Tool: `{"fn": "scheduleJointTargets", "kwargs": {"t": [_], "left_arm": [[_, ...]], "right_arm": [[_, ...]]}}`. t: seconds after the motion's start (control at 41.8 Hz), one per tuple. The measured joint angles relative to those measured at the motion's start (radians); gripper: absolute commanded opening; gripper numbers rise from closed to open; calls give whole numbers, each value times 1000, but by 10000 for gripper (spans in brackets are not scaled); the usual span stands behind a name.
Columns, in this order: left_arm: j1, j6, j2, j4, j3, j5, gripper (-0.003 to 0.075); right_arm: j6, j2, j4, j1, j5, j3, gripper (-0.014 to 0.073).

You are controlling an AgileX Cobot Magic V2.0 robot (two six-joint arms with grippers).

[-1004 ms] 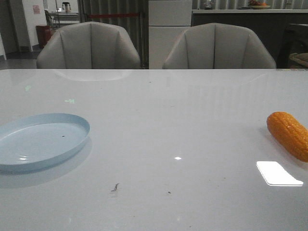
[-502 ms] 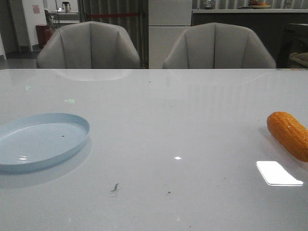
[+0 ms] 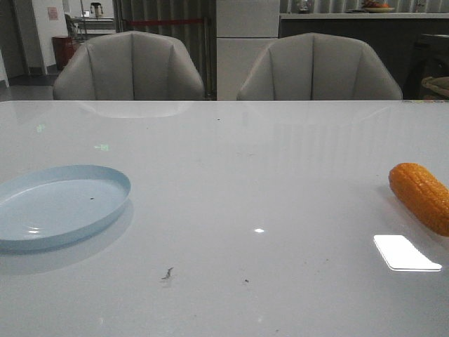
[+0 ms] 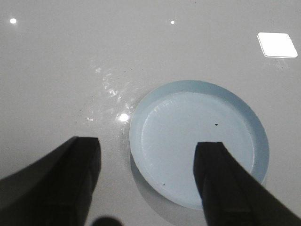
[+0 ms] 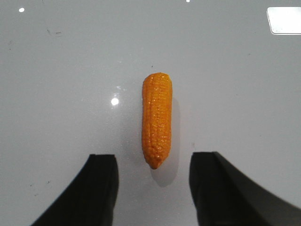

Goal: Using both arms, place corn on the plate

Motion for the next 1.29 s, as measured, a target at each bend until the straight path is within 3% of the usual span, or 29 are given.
{"fn": "scheduleJointTargets", "kwargs": {"t": [0.502,0.765,1.052,1.195,1.291], "left_arm": [[52,0,521,-20,-404,292,493],[52,0,755,-22,-475,312,493],[52,0,850,-22,-479,309,489],[52,0,854,-36,-485,305,399],[52,0,854,-42,-485,305,267]], "right_arm": [[0,2,1,0,0,0,457],[0,2,2,0,0,0,457],[0,2,2,0,10,0,457],[0,2,2,0,17,0,457],[0,2,2,0,17,0,457]]}}
